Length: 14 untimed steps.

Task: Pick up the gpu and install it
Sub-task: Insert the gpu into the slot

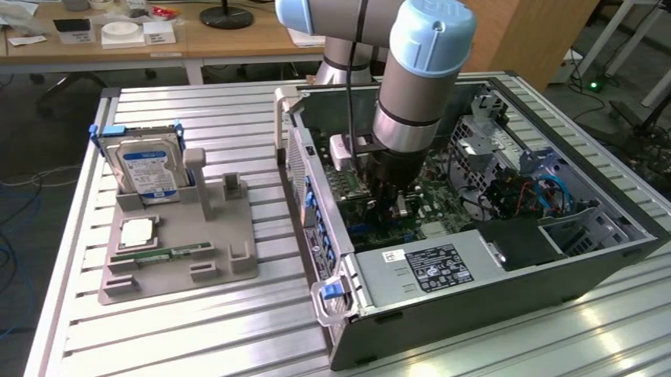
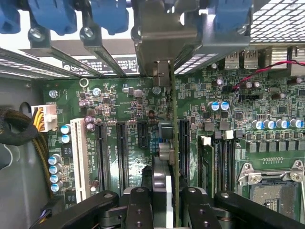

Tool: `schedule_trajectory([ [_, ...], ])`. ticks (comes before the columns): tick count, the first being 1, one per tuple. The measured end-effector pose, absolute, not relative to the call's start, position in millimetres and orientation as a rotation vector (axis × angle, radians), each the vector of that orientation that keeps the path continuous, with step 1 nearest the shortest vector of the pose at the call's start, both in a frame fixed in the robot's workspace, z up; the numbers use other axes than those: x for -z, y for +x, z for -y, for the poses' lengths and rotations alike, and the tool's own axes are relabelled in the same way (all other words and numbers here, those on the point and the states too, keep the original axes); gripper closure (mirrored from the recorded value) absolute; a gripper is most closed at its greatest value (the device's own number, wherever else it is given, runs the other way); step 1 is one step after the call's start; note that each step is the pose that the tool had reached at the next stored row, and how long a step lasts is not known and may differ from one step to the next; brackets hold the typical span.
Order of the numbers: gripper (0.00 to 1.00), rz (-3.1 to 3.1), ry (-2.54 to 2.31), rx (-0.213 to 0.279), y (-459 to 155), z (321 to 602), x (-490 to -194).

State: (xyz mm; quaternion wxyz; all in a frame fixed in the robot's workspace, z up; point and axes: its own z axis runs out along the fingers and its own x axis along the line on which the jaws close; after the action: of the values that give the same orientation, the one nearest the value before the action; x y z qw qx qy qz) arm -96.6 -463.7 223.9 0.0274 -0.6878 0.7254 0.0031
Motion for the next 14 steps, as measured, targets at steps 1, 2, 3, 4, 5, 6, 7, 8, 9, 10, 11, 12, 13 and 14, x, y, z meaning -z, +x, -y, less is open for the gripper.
schedule_trajectory([
  [1, 0.71, -2.24, -2.124, -0.009, -96.6, 463.7, -223.9],
  [2, 0.71, -2.24, -2.124, -0.009, -96.6, 463.7, -223.9],
  [3, 0.71, -2.24, -2.124, -0.009, -96.6, 463.7, -223.9],
  [4, 0.71, -2.24, -2.124, -0.009, -96.6, 463.7, -223.9],
  [5, 0.71, -2.24, -2.124, -0.009, -96.6, 463.7, -223.9],
  [6, 0.71, -2.24, -2.124, -0.009, -96.7, 463.7, -223.9],
  [7, 0.71, -2.24, -2.124, -0.009, -96.6, 463.7, -223.9],
  [8, 0.71, -2.24, -2.124, -0.009, -96.6, 463.7, -223.9],
  [9, 0.71, -2.24, -2.124, -0.009, -96.7, 463.7, -223.9],
  [10, 0.71, -2.24, -2.124, -0.009, -96.7, 463.7, -223.9],
  [11, 0.71, -2.24, -2.124, -0.009, -96.7, 463.7, -223.9],
  [12, 0.71, -2.24, -2.124, -0.009, -96.6, 463.7, -223.9],
  [13, 0.71, -2.24, -2.124, -0.009, -96.6, 463.7, -223.9],
  [14, 0.71, -2.24, -2.124, -0.009, -96.6, 463.7, -223.7],
])
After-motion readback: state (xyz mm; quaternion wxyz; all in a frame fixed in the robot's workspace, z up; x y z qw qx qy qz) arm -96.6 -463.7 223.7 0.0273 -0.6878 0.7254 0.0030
